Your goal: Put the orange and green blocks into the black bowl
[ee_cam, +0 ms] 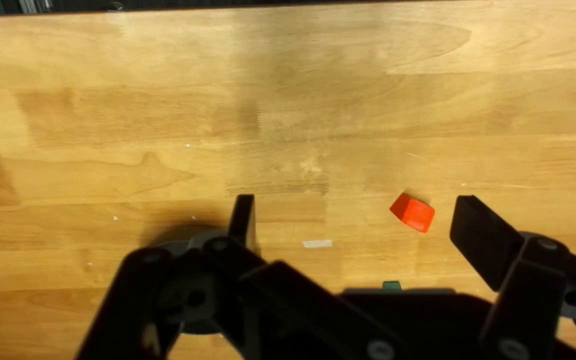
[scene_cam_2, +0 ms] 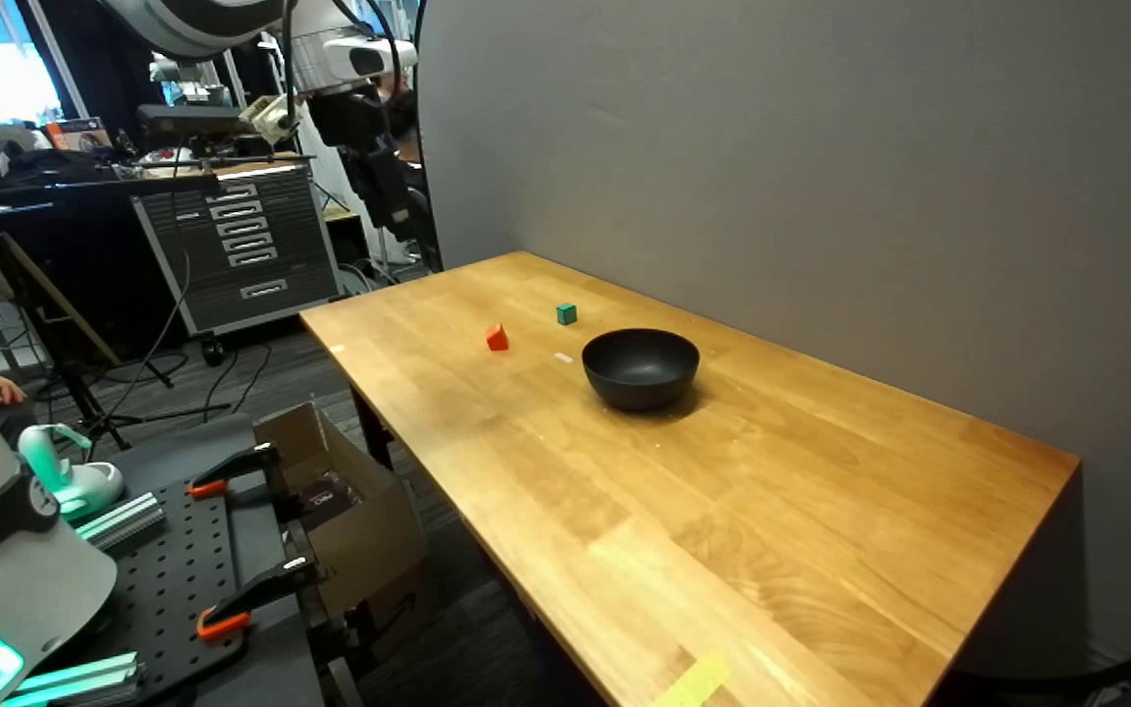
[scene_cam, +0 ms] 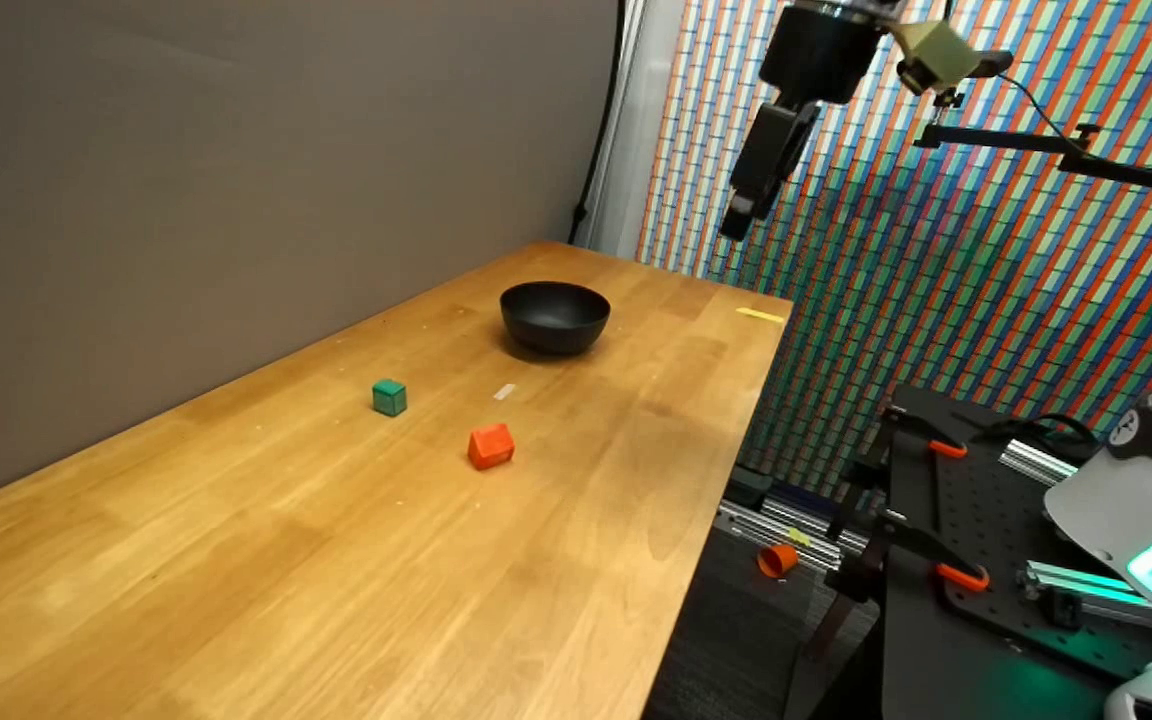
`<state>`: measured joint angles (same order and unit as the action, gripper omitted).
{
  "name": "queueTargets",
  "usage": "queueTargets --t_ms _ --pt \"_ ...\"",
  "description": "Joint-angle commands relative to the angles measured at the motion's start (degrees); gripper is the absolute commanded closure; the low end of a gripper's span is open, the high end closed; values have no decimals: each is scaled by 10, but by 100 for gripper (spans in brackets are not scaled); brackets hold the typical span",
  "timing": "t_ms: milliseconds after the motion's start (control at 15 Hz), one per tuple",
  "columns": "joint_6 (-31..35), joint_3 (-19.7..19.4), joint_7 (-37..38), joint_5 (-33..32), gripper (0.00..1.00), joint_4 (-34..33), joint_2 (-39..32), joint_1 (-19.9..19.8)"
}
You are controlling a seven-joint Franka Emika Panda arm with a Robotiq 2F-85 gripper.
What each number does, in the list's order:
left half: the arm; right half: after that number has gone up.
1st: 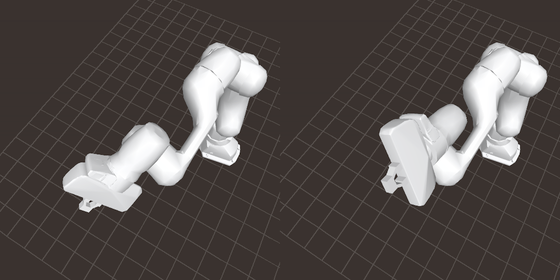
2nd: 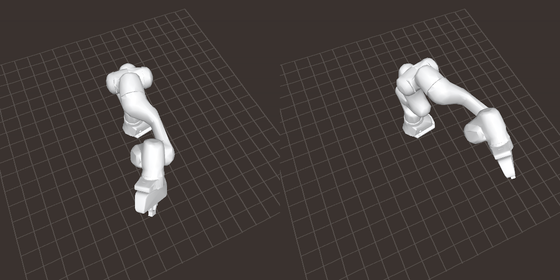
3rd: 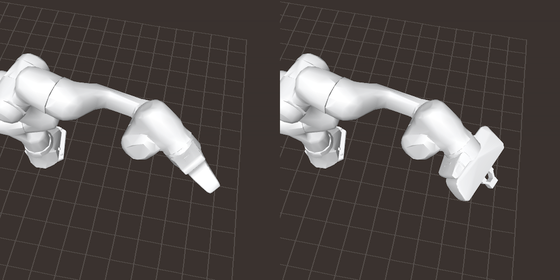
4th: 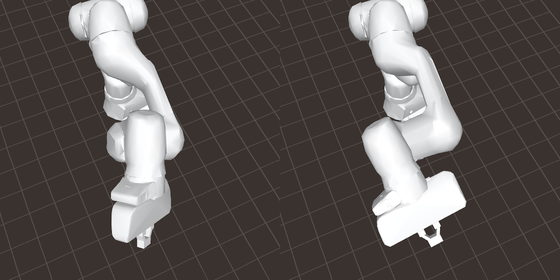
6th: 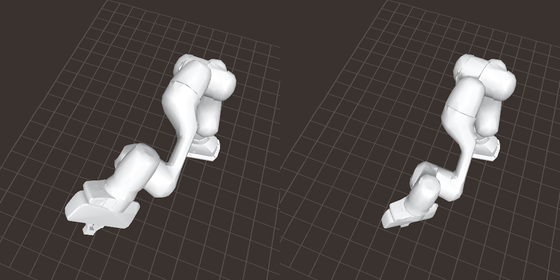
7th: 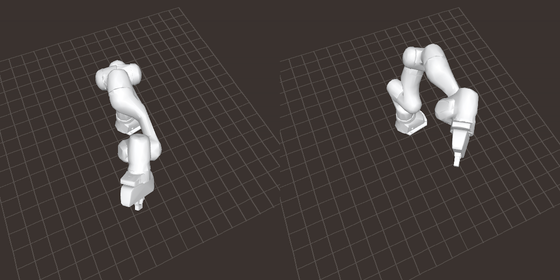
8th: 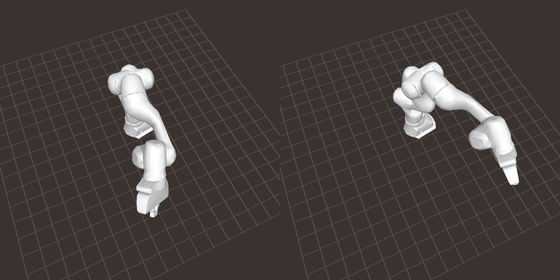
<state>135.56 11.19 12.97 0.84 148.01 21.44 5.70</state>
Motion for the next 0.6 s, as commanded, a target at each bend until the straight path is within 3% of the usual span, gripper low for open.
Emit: queueTargets --t_ms 0,200,533 --pt "-2 40 86 -53 0 -99 -145 -15" --pt "-12 40 126 -75 0 -175 -253 5" --pt "-21 5 142 -79 0 -315 -429 55"
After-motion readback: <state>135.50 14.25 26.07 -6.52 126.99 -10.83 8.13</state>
